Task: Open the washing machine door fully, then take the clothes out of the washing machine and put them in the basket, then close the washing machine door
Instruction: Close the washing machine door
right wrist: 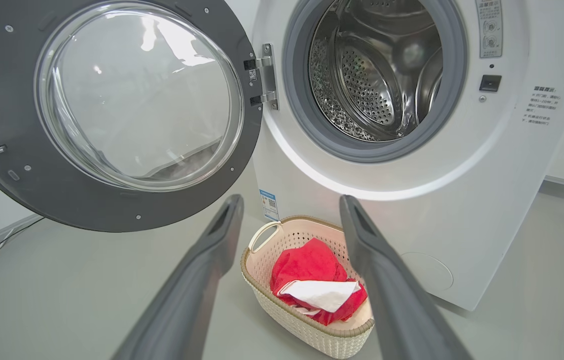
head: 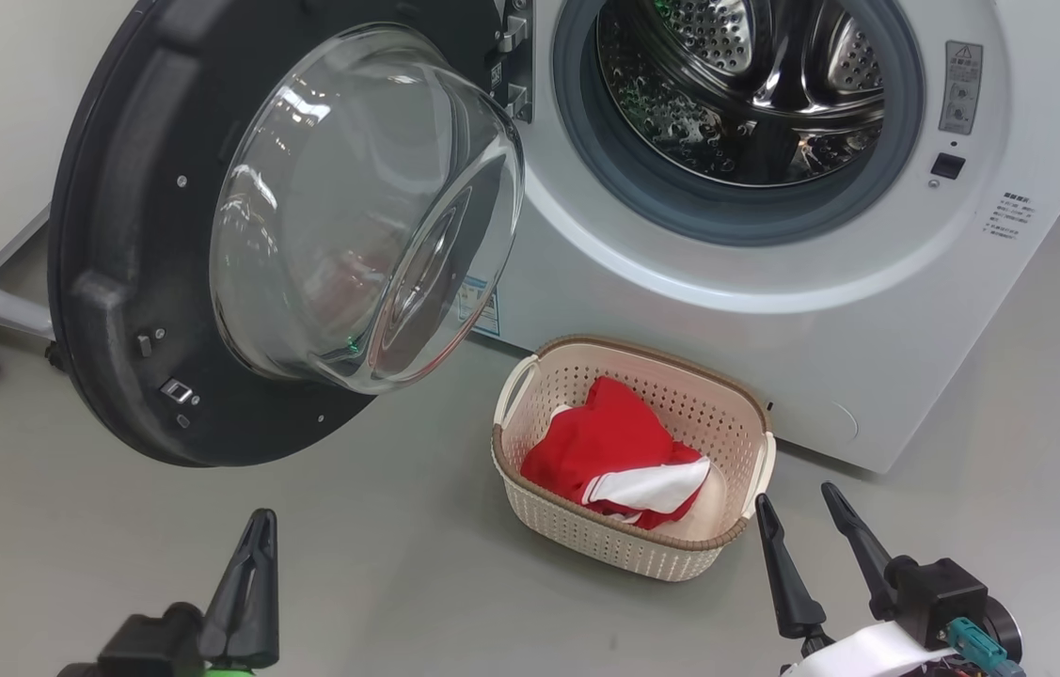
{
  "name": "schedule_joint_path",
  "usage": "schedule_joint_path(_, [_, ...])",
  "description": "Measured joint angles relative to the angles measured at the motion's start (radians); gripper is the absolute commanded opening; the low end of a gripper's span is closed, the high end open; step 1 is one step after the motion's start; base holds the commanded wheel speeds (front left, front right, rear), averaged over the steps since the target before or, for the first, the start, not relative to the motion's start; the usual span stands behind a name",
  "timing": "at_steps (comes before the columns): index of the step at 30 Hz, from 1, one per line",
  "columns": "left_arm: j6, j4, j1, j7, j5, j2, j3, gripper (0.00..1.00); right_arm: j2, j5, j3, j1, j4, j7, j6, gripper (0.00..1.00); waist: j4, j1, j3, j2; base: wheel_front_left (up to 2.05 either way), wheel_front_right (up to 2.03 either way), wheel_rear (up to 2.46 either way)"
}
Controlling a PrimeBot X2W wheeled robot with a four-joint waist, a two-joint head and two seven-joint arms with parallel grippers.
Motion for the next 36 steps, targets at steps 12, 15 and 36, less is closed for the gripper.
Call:
schedule_joint_path(12, [-0.124,-0.146,-0.005,-0.003,-0.607,-0.013,0.080,0.00,0.000,0.000,-0.004,-0.001,-0.006,0.000,-0.002,1.00,0.010,0.0000,0.025,0.0000,0.00,0.00,0.00])
schedule_joint_path(15, [-0.140,-0.194,-0.007,-0.028,-0.774,-0.013,0.086,0.00,0.000,0.000,-0.004,-0.001,-0.010,0.000,-0.002,1.00,0.012,0.0000,0.032,0.0000,0.00,0.00,0.00])
schedule_joint_path(36, [-0.134,-0.060,-0.236,0.073,-1.319,0.127,0.547,0.00,-0.014,-0.019,0.002,-0.040,-0.014,0.000,0.001,1.00,-0.010,0.0000,0.099,0.0000,0.00,0.00,0.00])
